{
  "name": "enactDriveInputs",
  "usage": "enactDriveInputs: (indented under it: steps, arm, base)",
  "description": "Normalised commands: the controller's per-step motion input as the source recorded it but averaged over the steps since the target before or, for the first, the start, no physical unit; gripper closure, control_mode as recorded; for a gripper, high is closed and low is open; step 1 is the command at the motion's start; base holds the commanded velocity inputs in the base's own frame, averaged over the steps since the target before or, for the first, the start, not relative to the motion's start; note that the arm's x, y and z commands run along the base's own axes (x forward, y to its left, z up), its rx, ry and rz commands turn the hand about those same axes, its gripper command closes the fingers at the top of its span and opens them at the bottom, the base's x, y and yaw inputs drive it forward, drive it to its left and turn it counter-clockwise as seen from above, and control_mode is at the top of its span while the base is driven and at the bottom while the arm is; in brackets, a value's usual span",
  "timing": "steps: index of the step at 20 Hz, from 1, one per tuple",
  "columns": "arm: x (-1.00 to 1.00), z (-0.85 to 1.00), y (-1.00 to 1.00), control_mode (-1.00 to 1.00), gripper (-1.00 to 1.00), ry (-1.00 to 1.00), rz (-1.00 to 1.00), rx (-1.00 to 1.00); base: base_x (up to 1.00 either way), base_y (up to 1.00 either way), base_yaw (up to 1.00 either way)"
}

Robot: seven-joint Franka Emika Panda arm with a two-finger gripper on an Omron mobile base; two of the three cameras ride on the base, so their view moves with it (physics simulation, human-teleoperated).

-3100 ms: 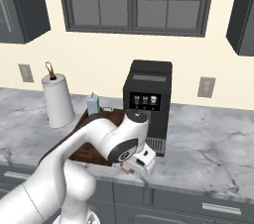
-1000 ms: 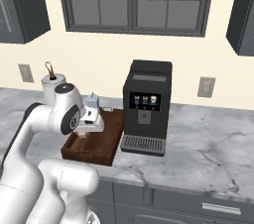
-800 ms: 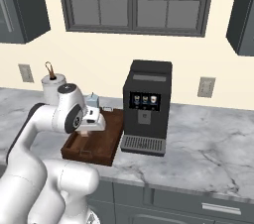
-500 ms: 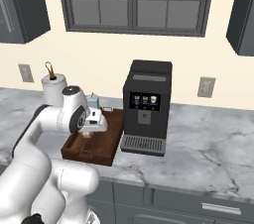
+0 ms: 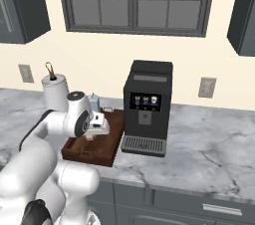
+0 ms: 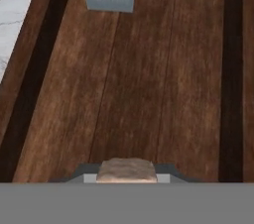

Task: Take out the milk from the fridge and place it on the tray on the counter. Then take the sugar cube near the tray and place it in the tray.

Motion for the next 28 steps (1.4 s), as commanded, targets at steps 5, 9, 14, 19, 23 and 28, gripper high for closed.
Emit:
enactDriveInputs:
  steps: [5, 9, 14, 19, 23, 28]
  arm:
    - [0.11, -0.24, 0.0, -1.0, 1.0, 0.0, 0.01, 0.0]
    - [0.01, -0.25, 0.0, -1.0, 1.0, 0.0, 0.01, 0.0]
    - [0.01, -0.28, 0.0, -1.0, 1.0, 0.0, 0.01, 0.0]
    - [0.0, -0.27, 0.0, -1.0, 1.0, 0.0, 0.0, 0.0]
    - [0.0, -0.32, 0.0, -1.0, -1.0, 0.0, 0.0, 0.0]
    - [0.0, -0.09, 0.0, -1.0, -1.0, -0.03, 0.0, 0.0]
  base:
    - [0.0, 0.0, 0.0]
    - [0.0, 0.0, 0.0]
    - [0.0, 0.0, 0.0]
    - [0.0, 0.0, 0.0]
    - [0.0, 0.0, 0.0]
    - [0.0, 0.0, 0.0]
